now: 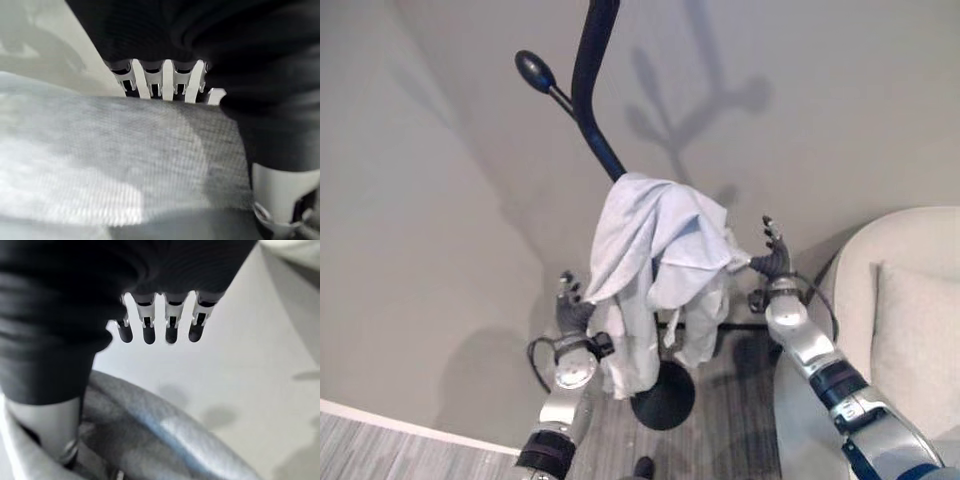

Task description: Hang the clothes on the sofa on the clothes rack.

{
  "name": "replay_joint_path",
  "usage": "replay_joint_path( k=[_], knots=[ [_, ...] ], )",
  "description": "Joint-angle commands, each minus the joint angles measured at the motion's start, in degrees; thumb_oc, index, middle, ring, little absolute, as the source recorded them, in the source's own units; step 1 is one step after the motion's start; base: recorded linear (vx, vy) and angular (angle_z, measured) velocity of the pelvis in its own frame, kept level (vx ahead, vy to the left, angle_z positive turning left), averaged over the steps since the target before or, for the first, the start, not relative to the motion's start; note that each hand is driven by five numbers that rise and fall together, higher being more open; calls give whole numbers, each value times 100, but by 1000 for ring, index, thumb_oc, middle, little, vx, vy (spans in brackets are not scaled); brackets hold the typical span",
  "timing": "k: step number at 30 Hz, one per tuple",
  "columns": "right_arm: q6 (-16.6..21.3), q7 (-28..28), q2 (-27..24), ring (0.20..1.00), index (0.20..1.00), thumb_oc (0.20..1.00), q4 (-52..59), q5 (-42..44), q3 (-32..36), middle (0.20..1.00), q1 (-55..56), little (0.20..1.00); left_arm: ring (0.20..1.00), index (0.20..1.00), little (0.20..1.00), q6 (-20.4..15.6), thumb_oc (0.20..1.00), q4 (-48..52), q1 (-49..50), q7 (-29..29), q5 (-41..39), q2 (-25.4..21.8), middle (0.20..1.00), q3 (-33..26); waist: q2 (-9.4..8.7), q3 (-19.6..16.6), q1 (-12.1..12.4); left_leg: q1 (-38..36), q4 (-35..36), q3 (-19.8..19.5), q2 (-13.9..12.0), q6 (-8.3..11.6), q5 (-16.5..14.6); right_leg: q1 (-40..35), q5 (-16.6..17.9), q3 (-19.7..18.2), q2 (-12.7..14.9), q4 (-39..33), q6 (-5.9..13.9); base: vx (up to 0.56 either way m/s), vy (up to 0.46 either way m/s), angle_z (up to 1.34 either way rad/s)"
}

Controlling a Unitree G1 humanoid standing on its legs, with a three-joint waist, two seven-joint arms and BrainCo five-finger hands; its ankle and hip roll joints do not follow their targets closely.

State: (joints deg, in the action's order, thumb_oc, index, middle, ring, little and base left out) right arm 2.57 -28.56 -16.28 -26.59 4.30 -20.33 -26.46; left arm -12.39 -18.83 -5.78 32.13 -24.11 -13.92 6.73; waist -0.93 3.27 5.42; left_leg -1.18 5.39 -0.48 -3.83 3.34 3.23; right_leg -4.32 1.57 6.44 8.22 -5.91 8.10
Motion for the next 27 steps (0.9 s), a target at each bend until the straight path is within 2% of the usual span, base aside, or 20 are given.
replay_joint_path(
  k=[1, 13, 16, 17, 20, 24, 27],
  knots=[
    [138, -102, -195, 1000, 1000, 1000, 573, -485, 299, 1000, 41, 1000, 1000, 1000, 1000, -444, 1000, 157, -39, 212, -101, -336, 1000, -385, -433, -201, 4, -241, -39, 144, 124, -99, -686, -201, -130, -104, 71, 91, -78, -3, 23, -4],
    [-84, -23, -601, 1000, 1000, 1000, 1385, -995, 1024, 1000, 1152, 1000, 1000, 1000, 1000, -363, 1000, 197, 497, 197, -324, -316, 1000, -1036, -431, -275, -177, -280, -39, 283, 131, -127, -750, -153, -78, -152, 85, 91, -24, -4, 24, -8],
    [-53, -109, -592, 1000, 1000, 1000, 1569, -959, 1339, 1000, 1523, 1000, 1000, 1000, 1000, -374, 1000, -72, 515, 184, -391, -314, 1000, -1172, -422, -289, -256, -283, -39, 315, 125, -124, -760, -132, -69, -178, 85, 91, -13, 1, 17, -10],
    [24, -265, -545, 1000, 1000, 1000, 1754, -839, 1807, 1000, 1945, 1000, 1000, 1000, 1000, -398, 1000, -338, 685, -41, -685, -282, 1000, -1354, -408, -285, -325, -278, -39, 340, 124, -130, -766, -110, -59, -210, 90, 91, -2, 3, 13, -13],
    [38, -341, -498, 1000, 1000, 1000, 1813, -738, 2000, 1000, 2109, 1000, 1000, 1000, 1000, -402, 1000, -491, 763, -157, -806, -281, 1000, -1402, -403, -295, -344, -278, -39, 349, 126, -134, -773, -96, -55, -223, 91, 91, 0, 4, 12, -8],
    [133, -642, -369, 1000, 1000, 1000, 1795, -493, 2785, 1000, 2634, 1000, 1000, 1000, 1000, -379, 1000, -1417, 812, -458, -1206, -275, 1000, -1767, -371, -285, -457, -300, -39, 403, 128, -138, -803, -64, -57, -276, 87, 91, 22, 4, 5, -5],
    [196, -710, -302, 1000, 1000, 1000, 1644, -224, 3076, 1000, 2795, 1000, 1000, 1000, 1000, -374, 1000, -1865, 789, -567, -1530, -231, 1000, -1971, -370, -289, -504, -306, -39, 437, 126, -137, -818, -47, -55, -312, 84, 91, 26, 8, 2, -10]
  ],
)
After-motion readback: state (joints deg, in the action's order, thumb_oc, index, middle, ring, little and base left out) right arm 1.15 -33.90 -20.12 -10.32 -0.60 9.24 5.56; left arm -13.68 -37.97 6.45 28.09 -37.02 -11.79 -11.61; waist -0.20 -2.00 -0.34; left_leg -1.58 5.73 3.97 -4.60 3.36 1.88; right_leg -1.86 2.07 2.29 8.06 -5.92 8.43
